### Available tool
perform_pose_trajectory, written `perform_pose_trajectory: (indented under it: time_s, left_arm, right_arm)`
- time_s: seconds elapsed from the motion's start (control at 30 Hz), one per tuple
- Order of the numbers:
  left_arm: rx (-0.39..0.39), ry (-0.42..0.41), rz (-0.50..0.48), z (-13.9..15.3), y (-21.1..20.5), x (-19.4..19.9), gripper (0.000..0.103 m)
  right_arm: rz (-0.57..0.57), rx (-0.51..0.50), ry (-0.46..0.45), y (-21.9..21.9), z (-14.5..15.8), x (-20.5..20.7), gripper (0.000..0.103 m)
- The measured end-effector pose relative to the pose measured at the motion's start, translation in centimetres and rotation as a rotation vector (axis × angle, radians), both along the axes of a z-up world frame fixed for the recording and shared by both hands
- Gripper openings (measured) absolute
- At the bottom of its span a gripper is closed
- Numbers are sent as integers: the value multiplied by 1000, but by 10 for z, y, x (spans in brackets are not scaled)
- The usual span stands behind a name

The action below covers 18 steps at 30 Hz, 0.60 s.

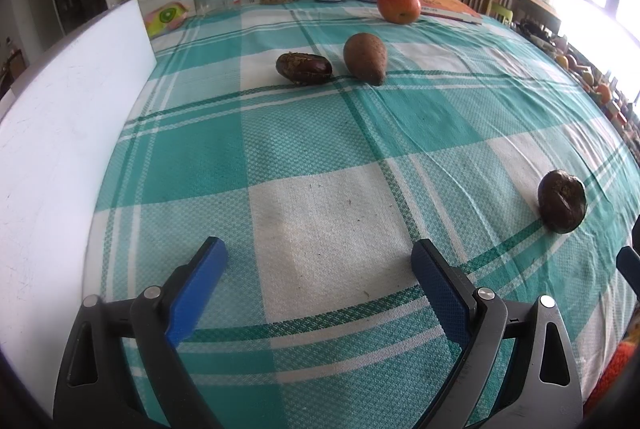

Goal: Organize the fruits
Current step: 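Move both open tools over the table toward the remaining fruit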

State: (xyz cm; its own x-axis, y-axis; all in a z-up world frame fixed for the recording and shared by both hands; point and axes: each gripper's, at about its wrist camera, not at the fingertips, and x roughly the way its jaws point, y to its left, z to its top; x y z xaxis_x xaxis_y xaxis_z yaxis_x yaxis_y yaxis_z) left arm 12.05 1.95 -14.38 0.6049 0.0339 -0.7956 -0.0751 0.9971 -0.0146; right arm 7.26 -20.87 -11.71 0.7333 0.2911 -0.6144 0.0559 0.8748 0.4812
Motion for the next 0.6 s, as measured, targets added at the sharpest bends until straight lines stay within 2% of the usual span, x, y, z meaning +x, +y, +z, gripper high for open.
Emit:
perform_pose_trajectory:
  time_s: [0.37,0.47,0.6]
  left_arm:
    - [0,0,0,0,0,0,95]
    - [-1,0,0,0,0,0,95]
    - [0,1,0,0,0,0,95]
  right_arm:
    - [22,-125,-70,18,17,-11,84]
    - [73,-152,-87,27,23,-10,84]
    - [119,-171,-133,6,42,-2,86]
